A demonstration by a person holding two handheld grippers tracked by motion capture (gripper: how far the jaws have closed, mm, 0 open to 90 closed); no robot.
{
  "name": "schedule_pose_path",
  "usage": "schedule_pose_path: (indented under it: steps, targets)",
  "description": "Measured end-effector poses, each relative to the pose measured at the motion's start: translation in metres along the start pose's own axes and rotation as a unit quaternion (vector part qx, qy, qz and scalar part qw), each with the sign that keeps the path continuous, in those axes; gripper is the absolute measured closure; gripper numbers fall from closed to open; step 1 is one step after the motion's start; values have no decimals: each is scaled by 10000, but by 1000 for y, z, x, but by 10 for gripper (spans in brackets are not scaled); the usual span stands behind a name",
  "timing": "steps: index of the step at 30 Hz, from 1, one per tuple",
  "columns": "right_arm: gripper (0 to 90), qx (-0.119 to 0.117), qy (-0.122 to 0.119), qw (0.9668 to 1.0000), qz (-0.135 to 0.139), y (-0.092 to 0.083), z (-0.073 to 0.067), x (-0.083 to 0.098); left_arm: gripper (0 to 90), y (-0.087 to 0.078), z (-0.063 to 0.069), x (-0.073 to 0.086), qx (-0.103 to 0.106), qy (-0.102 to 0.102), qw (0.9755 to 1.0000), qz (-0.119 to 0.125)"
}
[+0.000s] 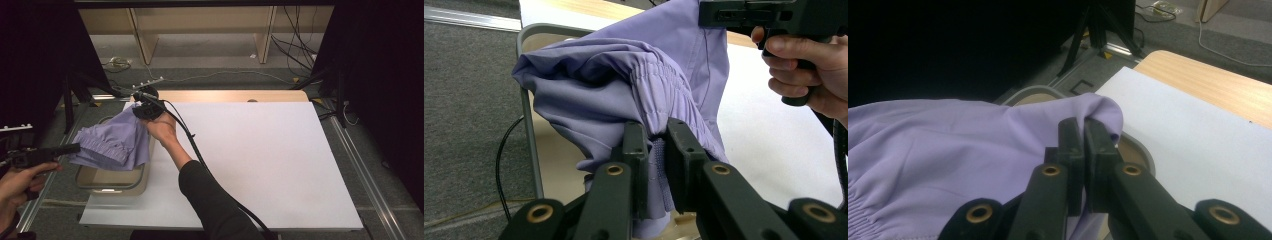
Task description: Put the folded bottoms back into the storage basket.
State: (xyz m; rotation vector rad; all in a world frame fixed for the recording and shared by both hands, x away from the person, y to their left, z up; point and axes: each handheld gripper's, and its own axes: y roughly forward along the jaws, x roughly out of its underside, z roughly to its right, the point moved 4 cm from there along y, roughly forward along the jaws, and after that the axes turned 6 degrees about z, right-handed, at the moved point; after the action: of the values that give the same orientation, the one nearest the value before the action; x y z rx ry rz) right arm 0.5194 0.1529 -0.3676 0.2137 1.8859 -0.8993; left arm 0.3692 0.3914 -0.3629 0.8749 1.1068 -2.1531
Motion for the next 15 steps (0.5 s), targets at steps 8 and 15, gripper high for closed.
schedule_pose_path:
  steps: [8,15]
  targets:
    - [883,3,3,10000,-24,2,-1,2,798,3,-2,2,-39,-20,10000,-43]
    - [882,-10,16,10000,-46,4,-2,4,798,4,-4,3,-76,-23,9999,-73]
